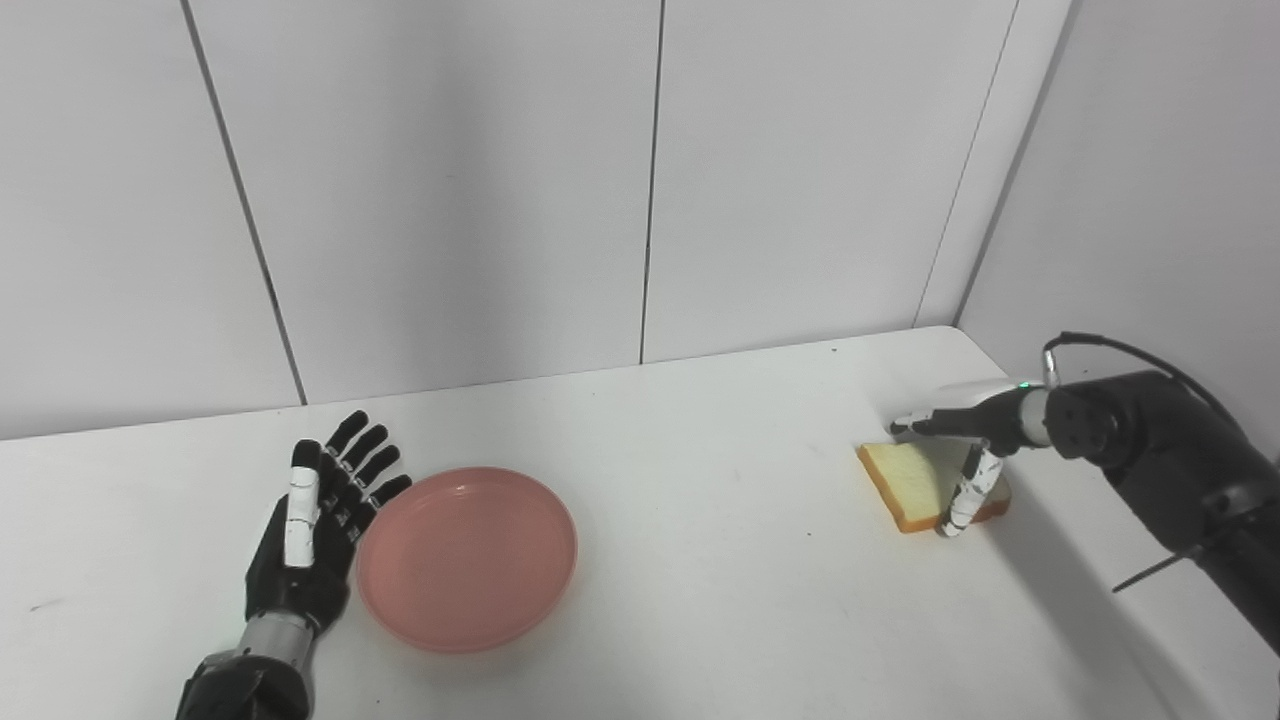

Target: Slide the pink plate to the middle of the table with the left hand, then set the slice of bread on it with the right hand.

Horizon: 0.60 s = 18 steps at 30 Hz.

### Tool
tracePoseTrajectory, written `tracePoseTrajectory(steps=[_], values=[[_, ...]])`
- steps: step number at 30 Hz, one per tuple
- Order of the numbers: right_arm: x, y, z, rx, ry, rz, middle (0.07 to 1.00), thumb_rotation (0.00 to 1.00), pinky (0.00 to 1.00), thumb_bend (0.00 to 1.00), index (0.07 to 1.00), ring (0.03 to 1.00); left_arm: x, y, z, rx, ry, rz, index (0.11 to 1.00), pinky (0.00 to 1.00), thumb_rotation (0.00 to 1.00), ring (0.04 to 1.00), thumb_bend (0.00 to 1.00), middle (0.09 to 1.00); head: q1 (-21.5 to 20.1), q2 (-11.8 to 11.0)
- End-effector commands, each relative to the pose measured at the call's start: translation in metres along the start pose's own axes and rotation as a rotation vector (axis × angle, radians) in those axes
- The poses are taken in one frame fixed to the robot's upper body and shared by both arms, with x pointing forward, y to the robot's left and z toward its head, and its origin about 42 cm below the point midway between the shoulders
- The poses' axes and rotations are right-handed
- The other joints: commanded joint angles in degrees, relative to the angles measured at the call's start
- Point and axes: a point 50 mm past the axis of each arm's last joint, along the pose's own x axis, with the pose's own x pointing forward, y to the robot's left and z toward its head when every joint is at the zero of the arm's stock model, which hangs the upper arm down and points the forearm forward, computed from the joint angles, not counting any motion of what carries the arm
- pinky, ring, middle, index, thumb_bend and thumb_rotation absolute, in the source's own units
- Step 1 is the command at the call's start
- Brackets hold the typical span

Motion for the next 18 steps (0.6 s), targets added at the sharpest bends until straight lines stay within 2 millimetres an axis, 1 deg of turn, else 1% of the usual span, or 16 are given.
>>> tracePoseTrajectory(steps=[1,3,7,10,13,18], values=[[-0.009,-0.016,-0.007,0.01,0.003,-0.08,1.0,0.38,0.98,1.0,0.966,1.0,-0.007,0.002,-0.01,0.002,0.052,0.015,0.853,0.75,0.85,0.872,0.95,0.89,0.14,0.15],[-0.005,-0.011,-0.006,0.007,-0.001,-0.082,1.0,0.38,1.0,1.0,0.968,1.0,-0.007,0.003,-0.009,0.001,0.052,0.014,0.846,0.76,0.84,0.869,0.96,0.884,0.23,0.27],[0.001,-0.005,-0.003,0.0,-0.006,-0.087,1.0,0.39,0.99,1.0,0.968,1.0,-0.008,0.004,-0.008,0.002,0.052,0.014,0.843,0.76,0.83,0.868,0.96,0.884,0.3,0.32],[0.004,-0.003,-0.001,-0.024,-0.022,-0.098,1.0,0.38,0.98,1.0,0.964,1.0,-0.008,0.004,-0.009,0.001,0.054,0.014,0.848,0.76,0.84,0.867,0.94,0.886,0.39,0.31],[0.006,-0.004,-0.001,-0.028,-0.024,-0.097,1.0,0.36,1.0,1.0,0.961,1.0,-0.008,0.003,-0.01,0.001,0.056,0.013,0.843,0.76,0.85,0.867,0.93,0.884,0.41,0.35],[0.006,-0.008,0.0,-0.037,-0.013,-0.081,1.0,0.36,1.0,1.0,0.95,1.0,-0.007,0.002,-0.01,0.001,0.056,0.011,0.836,0.76,0.84,0.867,0.95,0.887,0.62,0.38]])
